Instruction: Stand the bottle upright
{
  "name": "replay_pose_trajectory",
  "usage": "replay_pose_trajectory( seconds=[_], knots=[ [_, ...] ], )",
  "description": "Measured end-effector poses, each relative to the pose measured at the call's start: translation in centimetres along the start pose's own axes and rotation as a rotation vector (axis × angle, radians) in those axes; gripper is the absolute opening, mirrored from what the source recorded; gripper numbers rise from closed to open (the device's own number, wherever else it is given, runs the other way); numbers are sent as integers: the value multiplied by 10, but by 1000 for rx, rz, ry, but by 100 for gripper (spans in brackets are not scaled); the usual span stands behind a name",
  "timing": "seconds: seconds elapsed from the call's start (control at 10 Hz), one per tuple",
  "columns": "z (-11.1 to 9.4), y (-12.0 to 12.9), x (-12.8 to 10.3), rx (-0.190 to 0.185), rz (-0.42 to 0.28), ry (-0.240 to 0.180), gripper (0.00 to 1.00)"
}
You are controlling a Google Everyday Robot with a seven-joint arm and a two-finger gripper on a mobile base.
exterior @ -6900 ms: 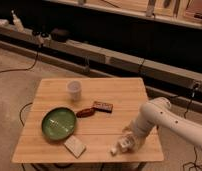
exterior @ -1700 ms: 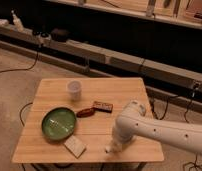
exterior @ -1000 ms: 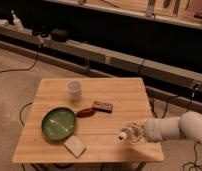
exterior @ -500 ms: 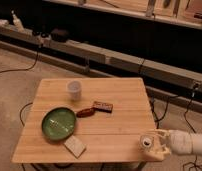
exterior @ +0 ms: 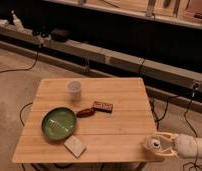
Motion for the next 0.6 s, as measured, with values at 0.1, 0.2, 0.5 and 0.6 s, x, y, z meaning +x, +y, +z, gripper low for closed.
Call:
replay_pose_trajectory(
  seconds=[0.1, 0.2, 0.5, 0.6],
  knots=[
    [-2, -2, 4, 6, 11, -26, 35],
    [-2, -5, 6, 7, 13, -56, 35],
    [2, -19, 5, 2, 6, -153, 35],
    [3, -23, 6, 2, 11, -179, 35]
  ],
)
